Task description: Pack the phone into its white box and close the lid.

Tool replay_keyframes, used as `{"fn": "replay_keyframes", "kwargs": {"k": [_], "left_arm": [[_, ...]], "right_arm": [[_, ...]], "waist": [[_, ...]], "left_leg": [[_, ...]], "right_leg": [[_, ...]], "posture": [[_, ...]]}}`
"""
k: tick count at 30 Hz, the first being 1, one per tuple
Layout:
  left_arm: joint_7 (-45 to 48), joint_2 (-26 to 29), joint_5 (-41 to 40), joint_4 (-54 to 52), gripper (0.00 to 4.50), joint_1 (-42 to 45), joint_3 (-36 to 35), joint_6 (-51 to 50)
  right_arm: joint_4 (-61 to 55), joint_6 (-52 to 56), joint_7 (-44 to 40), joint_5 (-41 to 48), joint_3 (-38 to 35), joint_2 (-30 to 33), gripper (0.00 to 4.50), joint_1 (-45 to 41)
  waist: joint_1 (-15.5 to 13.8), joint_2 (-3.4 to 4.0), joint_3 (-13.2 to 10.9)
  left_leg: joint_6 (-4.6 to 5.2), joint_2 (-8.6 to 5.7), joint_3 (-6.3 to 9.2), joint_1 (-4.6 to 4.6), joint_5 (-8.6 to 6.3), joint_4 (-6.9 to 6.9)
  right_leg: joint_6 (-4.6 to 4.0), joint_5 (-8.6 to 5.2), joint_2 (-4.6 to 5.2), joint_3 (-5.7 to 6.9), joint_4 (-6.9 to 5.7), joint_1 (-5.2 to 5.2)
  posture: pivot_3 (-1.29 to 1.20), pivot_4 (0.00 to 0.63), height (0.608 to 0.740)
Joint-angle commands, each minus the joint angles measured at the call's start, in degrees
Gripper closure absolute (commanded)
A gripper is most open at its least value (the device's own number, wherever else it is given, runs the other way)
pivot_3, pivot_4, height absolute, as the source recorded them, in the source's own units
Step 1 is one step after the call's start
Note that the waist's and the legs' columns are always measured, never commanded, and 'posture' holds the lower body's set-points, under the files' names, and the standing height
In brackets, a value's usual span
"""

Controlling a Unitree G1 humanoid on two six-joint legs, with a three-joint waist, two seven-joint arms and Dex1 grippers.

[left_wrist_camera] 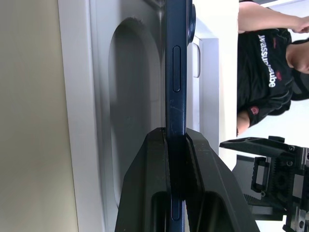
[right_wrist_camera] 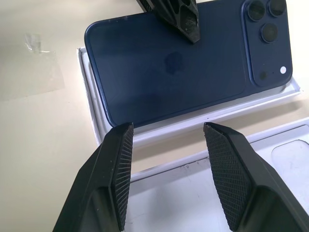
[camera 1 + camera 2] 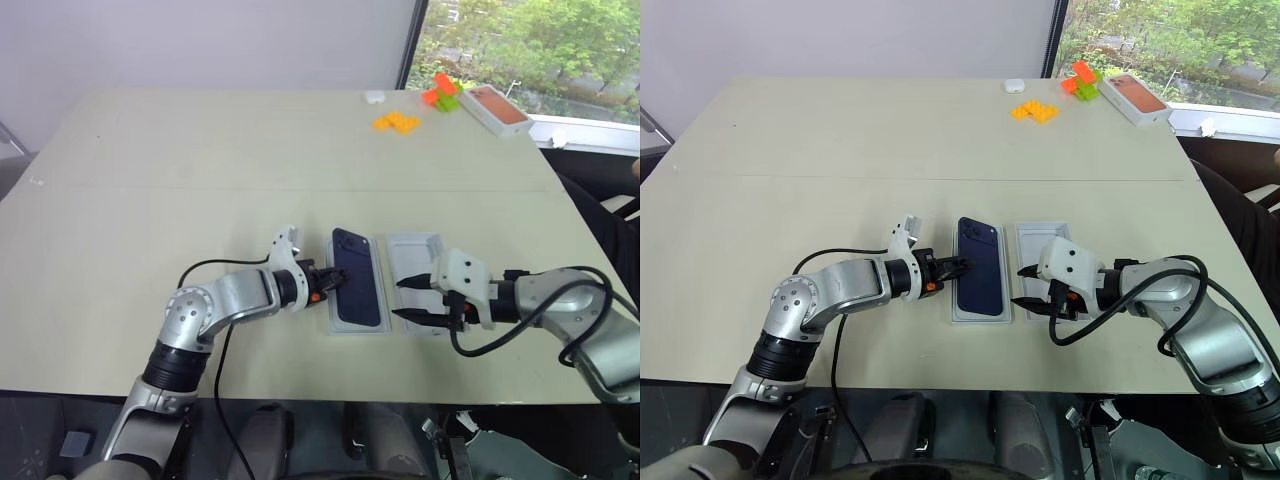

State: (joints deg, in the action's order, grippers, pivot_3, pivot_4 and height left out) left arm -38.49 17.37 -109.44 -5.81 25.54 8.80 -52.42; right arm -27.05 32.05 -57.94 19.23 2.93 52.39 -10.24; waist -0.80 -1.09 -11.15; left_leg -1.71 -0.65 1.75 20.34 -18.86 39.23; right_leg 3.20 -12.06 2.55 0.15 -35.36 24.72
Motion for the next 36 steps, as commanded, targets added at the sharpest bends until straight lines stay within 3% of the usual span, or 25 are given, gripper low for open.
{"fn": "replay_keyframes", "kwargs": {"k": [1,12,18,30,36], "left_arm": [[0.25,0.33,-1.02,-1.43,4.50,0.98,0.34,-1.10],[-0.93,0.31,-1.54,-1.66,4.50,0.63,0.40,-1.08],[-1.53,1.17,-2.47,-2.23,1.74,0.46,-0.31,-0.43],[-1.68,5.59,-3.56,-7.75,1.74,-1.92,-6.45,-2.54],[1.74,11.49,-3.56,-9.47,1.74,-3.17,-10.64,-3.27]], "right_arm": [[-1.83,-0.51,0.13,0.25,-0.27,0.04,2.09,-0.90],[-1.56,-0.54,0.16,0.30,0.21,-0.11,2.09,-1.46],[-1.66,-0.46,0.24,0.39,0.21,-0.02,2.06,-1.43],[-1.57,-0.47,0.13,0.50,0.16,0.10,2.06,-1.32],[-0.29,-1.11,0.44,-0.12,0.72,-0.50,2.06,-2.24]], "waist": [[0.00,0.00,0.00],[0.00,0.00,0.00],[0.00,0.00,0.00],[0.04,0.00,0.00],[0.03,0.00,0.00]], "left_leg": [[0.00,0.00,0.00,0.00,0.00,0.00],[0.00,0.01,0.01,0.00,0.00,0.00],[0.00,0.01,0.01,0.01,0.00,0.00],[-0.02,0.02,0.02,0.01,0.01,0.00],[-0.04,0.04,0.03,0.01,0.02,-0.02]], "right_leg": [[0.00,0.00,0.00,0.00,0.00,0.00],[0.00,0.00,0.00,0.00,0.00,0.00],[0.00,0.00,0.00,0.00,0.01,0.00],[0.00,0.00,0.01,0.00,0.03,0.00],[-0.14,-0.09,0.00,0.01,0.03,0.00]], "posture": [[0.00,0.150,0.740],[0.00,0.150,0.740],[0.00,0.150,0.740],[0.00,0.150,0.740],[0.00,0.150,0.740]]}}
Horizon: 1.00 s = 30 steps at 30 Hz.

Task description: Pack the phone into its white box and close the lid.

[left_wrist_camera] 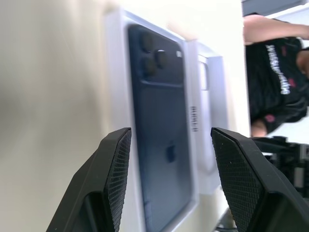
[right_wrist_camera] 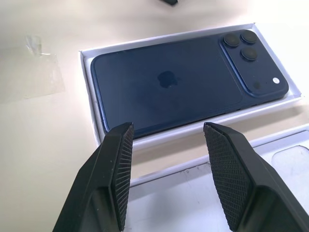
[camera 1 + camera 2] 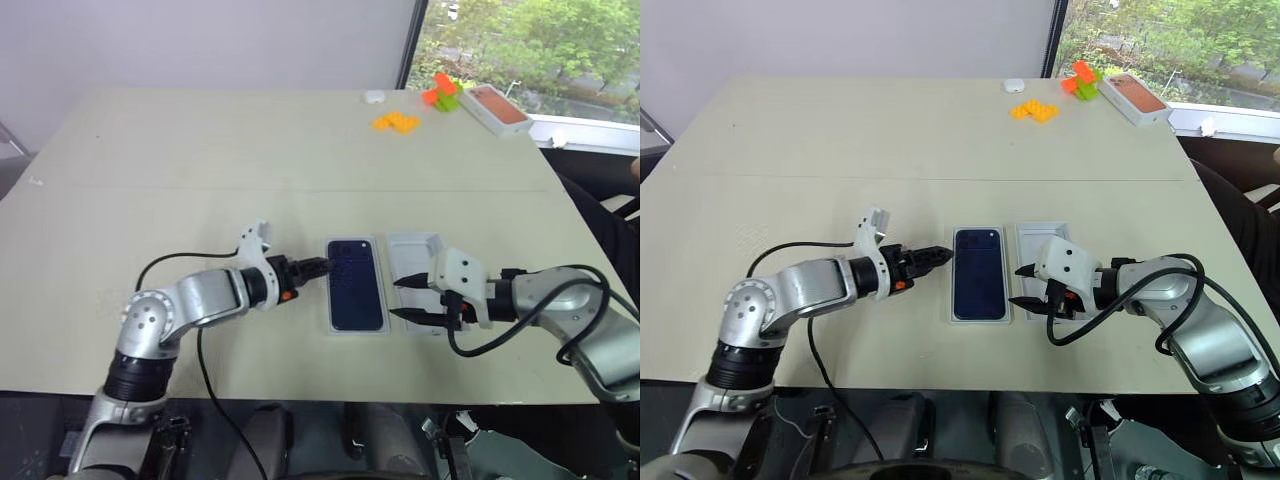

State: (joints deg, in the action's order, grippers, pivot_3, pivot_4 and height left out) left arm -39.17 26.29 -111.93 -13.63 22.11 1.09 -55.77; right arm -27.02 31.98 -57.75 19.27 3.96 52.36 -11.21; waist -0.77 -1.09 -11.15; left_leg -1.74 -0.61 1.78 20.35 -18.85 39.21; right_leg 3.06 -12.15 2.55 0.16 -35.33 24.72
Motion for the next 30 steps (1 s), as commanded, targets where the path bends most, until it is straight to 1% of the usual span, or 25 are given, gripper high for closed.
{"fn": "replay_keyframes", "kwargs": {"k": [1,3,6,9,12,13,15,16,17,19,20,23,26,30], "left_arm": [[3.07,3.62,-1.07,-1.51,1.74,0.33,-3.31,0.29],[7.09,7.69,4.26,-1.71,1.74,0.80,-3.32,-1.21],[16.48,10.56,16.04,-2.83,1.74,-0.10,-4.21,0.84],[23.44,11.69,25.02,-3.84,1.74,-1.95,-3.55,2.17],[28.32,11.57,29.24,-4.78,1.74,-3.88,-3.80,2.43],[31.16,12.23,31.93,-6.15,1.69,-4.82,-3.50,2.85],[35.34,12.92,35.63,-7.76,2.24,-6.15,-3.08,2.88],[36.68,12.83,36.86,-8.12,2.59,-6.61,-3.15,2.95],[37.61,12.49,37.86,-8.32,3.07,-6.94,-3.36,3.00],[40.66,11.74,40.18,-9.82,4.11,-7.75,-3.60,4.06],[41.64,11.49,41.19,-10.45,4.47,-8.01,-3.54,4.26],[45.20,11.65,45.54,-12.55,4.47,-9.03,-2.40,4.85],[49.33,13.28,51.83,-14.37,4.47,-10.51,-0.45,5.72],[54.57,13.77,58.37,-15.23,4.47,-12.11,0.95,8.36]], "right_arm": [[-0.10,-1.06,0.41,-0.25,-0.25,-0.62,2.06,-1.48],[0.23,-0.99,0.68,-0.27,-0.14,-0.97,2.06,-2.00],[0.62,-1.30,1.69,-0.62,-0.07,-1.95,2.06,-2.70],[0.90,-1.62,2.11,-0.99,-0.11,-2.58,2.06,-2.98],[1.14,-1.26,2.31,-0.56,-0.28,-3.09,2.06,-3.38],[1.37,-0.85,2.67,-0.35,-0.42,-3.47,2.62,-3.69],[1.40,0.21,2.64,0.79,-0.65,-4.32,3.38,-4.35],[1.34,0.81,3.06,1.06,-0.65,-4.94,3.94,-4.77],[1.30,1.31,3.58,1.19,-0.56,-5.54,4.46,-5.19],[0.86,1.96,3.85,1.23,0.27,-6.25,4.50,-5.51],[0.60,2.16,3.89,1.23,0.61,-6.53,4.50,-5.45],[-0.34,2.21,4.30,0.86,1.58,-7.07,4.50,-4.77],[-0.40,1.68,5.52,-0.55,1.82,-6.79,4.50,-4.37],[0.17,1.31,5.94,-1.25,-0.39,-5.00,4.50,-4.09]], "waist": [[0.02,0.00,0.00],[0.09,0.00,0.00],[0.06,0.00,0.00],[0.06,0.01,0.00],[0.06,0.01,0.00],[0.06,0.00,0.00],[0.08,0.00,-0.01],[0.08,0.01,-0.02],[0.08,0.01,-0.02],[0.08,0.01,-0.02],[0.07,0.01,-0.02],[0.09,0.01,-0.02],[0.13,0.01,-0.02],[0.14,0.01,-0.02]], "left_leg": [[-0.01,0.00,-0.01,-0.01,0.00,0.00],[-0.02,-0.02,-0.02,-0.03,0.01,0.00],[-0.02,-0.07,-0.02,-0.03,0.01,-0.02],[-0.01,-0.19,-0.04,0.01,0.01,-0.03],[0.02,-0.17,-0.04,0.05,-0.01,-0.05],[0.07,-0.05,-0.05,0.05,-0.04,-0.05],[0.10,-0.03,-0.05,0.08,-0.06,-0.05],[0.10,-0.03,-0.06,0.08,-0.06,-0.05],[0.11,-0.03,-0.07,0.08,-0.07,-0.05],[0.12,0.00,-0.07,0.07,-0.07,-0.05],[0.12,0.01,-0.07,0.06,-0.07,-0.05],[0.13,0.03,-0.06,0.07,-0.08,-0.05],[0.16,0.03,-0.08,0.08,-0.09,-0.05],[0.18,0.02,-0.09,0.07,-0.10,-0.05]], "right_leg": [[-0.01,-0.01,0.00,0.00,-0.01,0.00],[-0.02,-0.01,-0.02,0.00,-0.04,0.00],[-0.02,-0.02,-0.07,0.04,-0.02,0.00],[-0.03,-0.02,-0.05,0.05,0.02,0.02],[-0.01,-0.03,-0.02,0.04,0.10,0.02],[0.00,-0.03,0.00,0.03,0.12,0.02],[0.01,-0.04,0.00,0.03,0.13,0.04],[0.01,-0.04,0.00,0.03,0.13,0.05],[0.00,-0.04,0.00,0.03,0.13,0.05],[0.00,-0.04,-0.01,0.03,0.13,0.05],[0.00,-0.04,-0.01,0.03,0.12,0.05],[0.00,-0.04,-0.03,0.03,0.12,0.05],[0.02,-0.05,-0.03,0.03,0.13,0.05],[0.02,-0.06,-0.03,0.03,0.13,0.05]], "posture": [[0.00,0.150,0.740],[0.00,0.150,0.740],[0.00,0.150,0.740],[0.00,0.150,0.740],[0.00,0.150,0.740],[0.00,0.150,0.740],[0.00,0.150,0.740],[0.00,0.150,0.740],[0.00,0.150,0.740],[0.00,0.150,0.740],[0.00,0.150,0.740],[0.00,0.150,0.740],[0.00,0.150,0.740],[0.00,0.150,0.740]]}}
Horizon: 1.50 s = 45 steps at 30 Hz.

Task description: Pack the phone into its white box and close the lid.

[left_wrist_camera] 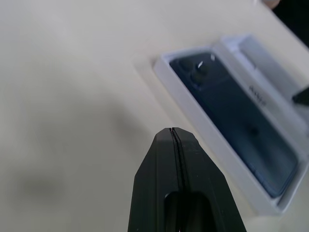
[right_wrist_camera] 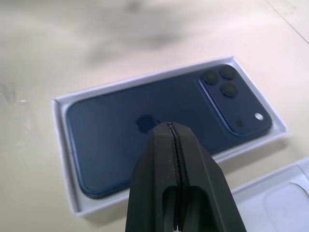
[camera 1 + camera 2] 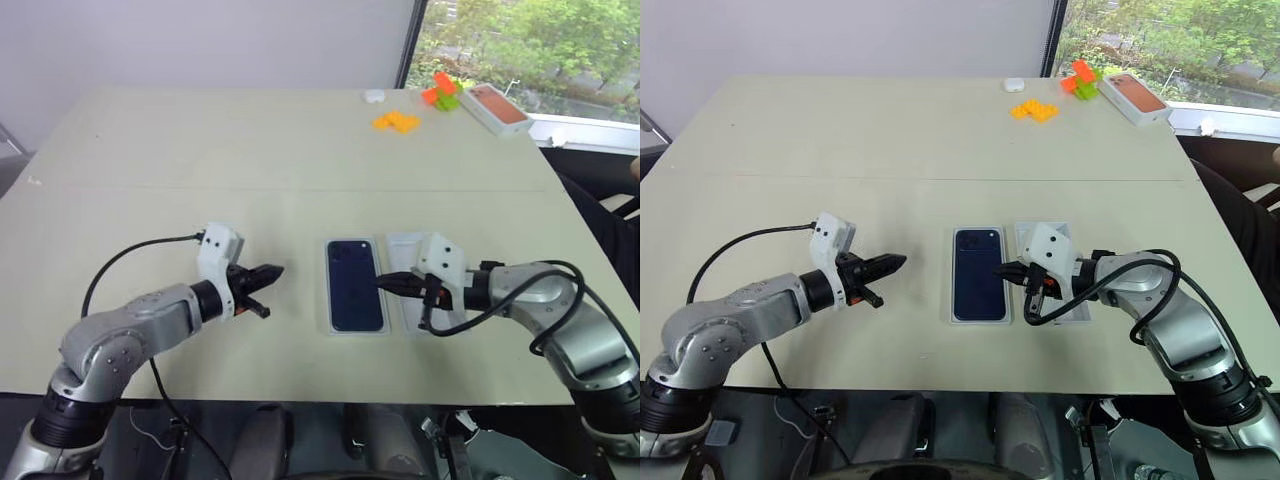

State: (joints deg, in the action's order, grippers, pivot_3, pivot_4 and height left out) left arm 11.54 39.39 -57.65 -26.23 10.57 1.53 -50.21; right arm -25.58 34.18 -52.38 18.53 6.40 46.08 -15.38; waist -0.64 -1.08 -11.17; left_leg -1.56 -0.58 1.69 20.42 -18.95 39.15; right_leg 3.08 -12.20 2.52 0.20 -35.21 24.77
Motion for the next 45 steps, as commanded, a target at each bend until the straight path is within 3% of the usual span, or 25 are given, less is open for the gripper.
{"fn": "replay_keyframes", "kwargs": {"k": [1,8,11,13,17,20,24,33,39,45], "left_arm": [[5.09,0.62,5.20,-2.75,4.47,-0.95,0.61,3.27],[11.80,0.31,13.50,-2.62,4.47,-2.54,1.97,6.88],[13.81,-0.74,16.60,-1.36,4.50,-2.27,2.76,8.51],[15.23,-1.16,18.80,-0.77,4.50,-2.13,3.46,9.65],[17.93,-2.16,22.42,0.84,4.50,-1.45,5.05,11.31],[20.04,-2.87,25.07,1.79,4.50,-0.68,6.50,12.85],[22.59,-3.76,26.53,1.52,4.50,-0.22,7.02,14.24],[28.00,-3.92,29.50,1.64,4.50,-1.65,6.40,18.40],[28.79,-5.83,28.97,0.59,4.50,-1.97,6.04,18.32],[31.19,-5.90,29.52,-0.22,4.50,-2.31,6.20,19.61]], "right_arm": [[-1.15,-0.72,0.94,-0.54,-3.56,1.60,4.50,0.05],[-3.77,7.73,3.66,3.36,-7.53,1.72,4.50,0.50],[-5.43,18.78,7.80,6.17,-8.42,0.85,3.69,-2.03],[-7.38,23.92,10.61,7.17,-8.46,0.02,2.71,-3.63],[-9.07,48.13,21.46,6.48,-9.28,-7.14,0.68,-12.60],[-5.19,57.91,25.64,8.50,-11.03,-11.49,0.68,-18.20],[-1.11,58.32,32.74,16.39,-12.16,-10.61,0.68,-19.32],[4.88,58.32,54.92,44.80,-11.48,-3.59,0.68,-19.87],[8.52,58.32,72.23,64.29,-10.33,-3.89,0.68,-19.81],[10.12,42.11,96.33,90.52,0.93,3.80,0.68,-17.74]], "waist": [[0.00,0.00,0.00],[-0.02,0.00,0.00],[0.05,0.00,0.00],[0.04,0.00,0.00],[0.10,0.00,0.00],[0.10,0.02,0.00],[-0.14,0.02,0.00],[0.29,0.02,0.00],[0.41,0.01,0.00],[0.52,0.02,0.00]], "left_leg": [[0.00,0.01,0.00,0.00,0.00,0.00],[0.02,0.05,0.00,0.01,-0.01,0.00],[0.02,0.07,0.00,0.00,-0.01,0.00],[0.03,0.07,-0.02,0.00,-0.01,0.00],[0.02,0.13,-0.01,0.01,-0.01,0.00],[0.02,0.14,-0.01,0.08,-0.01,0.00],[0.11,0.07,0.03,0.17,-0.06,-0.01],[0.41,0.02,-0.11,0.29,-0.23,-0.03],[0.41,0.09,-0.12,0.29,-0.23,-0.01],[0.41,0.12,-0.12,0.37,-0.23,-0.01]], "right_leg": [[0.00,0.00,-0.01,0.00,0.00,0.00],[0.00,0.00,-0.02,0.00,0.00,0.01],[0.01,0.00,-0.02,0.00,0.00,0.01],[0.00,0.00,0.00,0.00,-0.01,0.01],[-0.01,0.01,-0.07,0.00,-0.04,0.06],[0.02,0.04,-0.08,0.00,-0.06,0.14],[0.05,0.06,0.01,0.01,-0.02,0.14],[0.21,0.14,0.09,-0.02,0.02,0.29],[0.23,0.13,0.02,-0.02,0.01,0.29],[0.24,0.13,0.00,-0.03,0.00,0.34]], "posture": [[0.00,0.150,0.740],[0.00,0.150,0.740],[0.00,0.150,0.740],[0.00,0.150,0.740],[0.00,0.150,0.740],[0.00,0.150,0.740],[0.00,0.150,0.740],[0.00,0.150,0.740],[0.00,0.150,0.740],[0.00,0.150,0.740]]}}
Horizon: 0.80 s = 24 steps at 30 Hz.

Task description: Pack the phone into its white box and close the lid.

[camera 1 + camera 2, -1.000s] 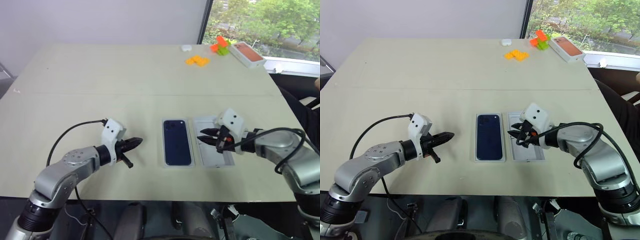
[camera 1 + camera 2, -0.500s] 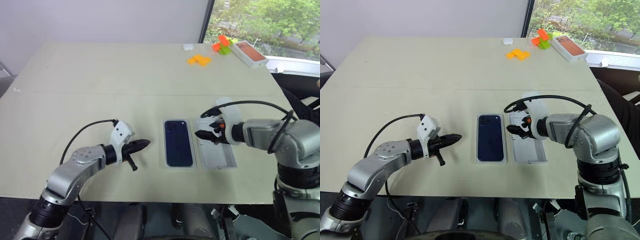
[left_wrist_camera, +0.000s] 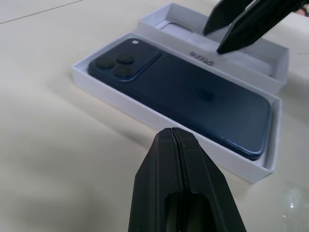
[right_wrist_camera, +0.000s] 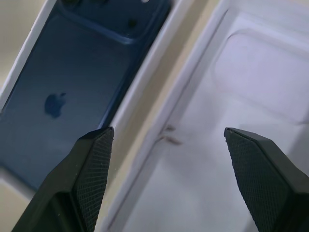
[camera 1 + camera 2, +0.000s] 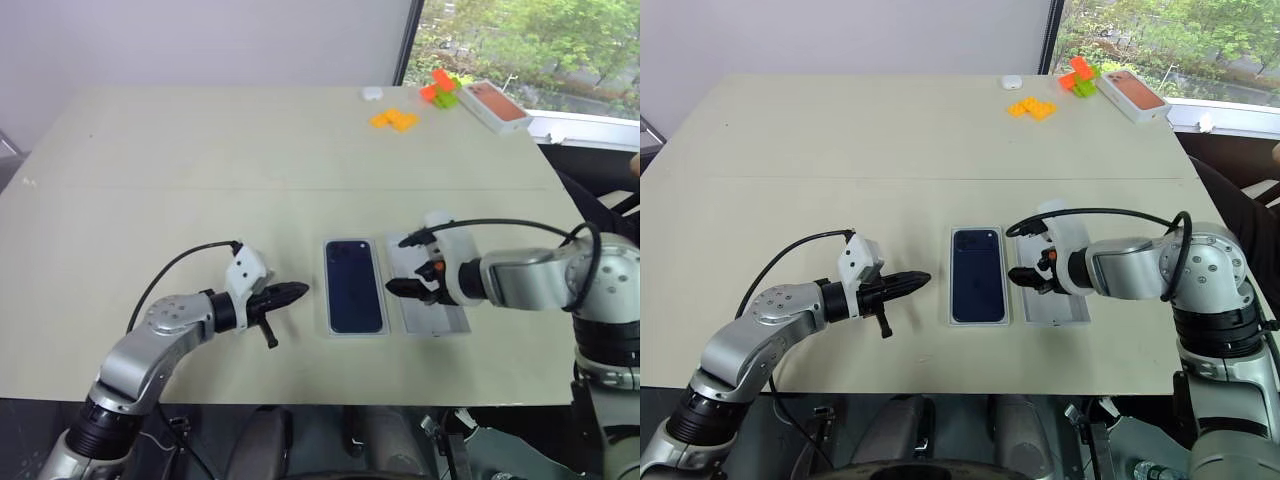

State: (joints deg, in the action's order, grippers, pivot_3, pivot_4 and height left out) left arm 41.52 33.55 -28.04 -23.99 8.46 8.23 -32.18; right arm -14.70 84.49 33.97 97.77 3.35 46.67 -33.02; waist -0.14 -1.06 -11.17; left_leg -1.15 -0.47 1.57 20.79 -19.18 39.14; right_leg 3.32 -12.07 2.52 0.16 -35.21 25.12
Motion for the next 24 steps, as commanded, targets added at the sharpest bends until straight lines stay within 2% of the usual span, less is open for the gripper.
{"fn": "replay_keyframes", "kwargs": {"k": [1,7,13,16,17,18,21,24], "left_arm": [[1.42,-0.14,-0.03,-2.59,4.50,-0.23,-0.46,1.83],[1.53,-0.81,-0.44,-3.01,4.50,-0.38,-0.82,1.19],[1.43,-0.93,-0.64,-3.24,4.50,-0.27,-0.93,0.75],[1.26,-1.17,-1.00,-3.15,4.50,-0.03,-1.24,0.45],[1.18,-1.27,-1.13,-3.04,4.50,0.05,-1.39,0.31],[1.15,-1.35,-1.21,-2.98,4.50,0.09,-1.51,0.21],[1.23,-1.48,-1.11,-2.79,4.50,0.18,-1.68,0.11],[1.24,-1.52,-1.02,-2.52,4.50,0.24,-1.91,0.12]], "right_arm": [[-0.92,-10.37,12.64,13.55,5.88,4.45,0.68,-0.30],[-1.60,-17.71,17.04,15.23,10.15,4.78,0.68,0.08],[-1.29,-20.51,20.12,15.23,11.82,3.77,0.68,0.50],[-0.98,-20.65,21.01,15.23,12.80,3.55,1.96,0.08],[-0.89,-20.66,21.20,15.23,13.10,3.37,2.60,-0.24],[-0.82,-20.70,21.32,15.23,13.27,3.23,2.95,-0.44],[-0.67,-20.92,21.81,15.23,13.56,3.03,4.43,-0.88],[-0.92,-21.62,22.95,15.23,13.11,2.85,4.47,-1.39]], "waist": [[0.07,0.00,0.00],[0.68,-0.01,0.01],[0.79,-0.01,0.01],[0.76,-0.01,0.02],[0.76,0.00,0.02],[0.76,0.00,0.02],[0.69,0.00,0.02],[0.73,-0.01,0.02]], "left_leg": [[0.00,-0.01,0.00,0.06,0.00,0.01],[0.00,-0.01,0.03,0.39,0.01,0.10],[0.00,0.01,0.05,0.44,0.01,0.09],[0.00,0.01,0.04,0.43,0.01,0.10],[0.00,0.01,0.04,0.42,0.01,0.10],[0.00,0.01,0.04,0.42,0.01,0.10],[0.00,0.02,0.05,0.43,0.01,0.10],[0.00,0.01,0.03,0.44,0.01,0.10]], "right_leg": [[0.00,0.00,0.00,0.00,0.01,0.03],[0.02,0.01,-0.01,-0.01,0.02,0.27],[0.03,0.01,-0.01,-0.01,0.01,0.32],[0.03,0.01,-0.01,-0.01,0.01,0.32],[0.03,0.01,-0.01,-0.01,0.01,0.31],[0.03,0.01,-0.01,-0.01,0.01,0.32],[0.03,0.01,-0.01,-0.01,0.01,0.32],[0.02,0.01,0.00,-0.01,0.02,0.32]], "posture": [[0.00,0.150,0.740],[0.00,0.150,0.740],[0.00,0.150,0.740],[0.00,0.150,0.740],[0.00,0.150,0.740],[0.00,0.150,0.740],[0.00,0.150,0.740],[0.00,0.150,0.740]]}}
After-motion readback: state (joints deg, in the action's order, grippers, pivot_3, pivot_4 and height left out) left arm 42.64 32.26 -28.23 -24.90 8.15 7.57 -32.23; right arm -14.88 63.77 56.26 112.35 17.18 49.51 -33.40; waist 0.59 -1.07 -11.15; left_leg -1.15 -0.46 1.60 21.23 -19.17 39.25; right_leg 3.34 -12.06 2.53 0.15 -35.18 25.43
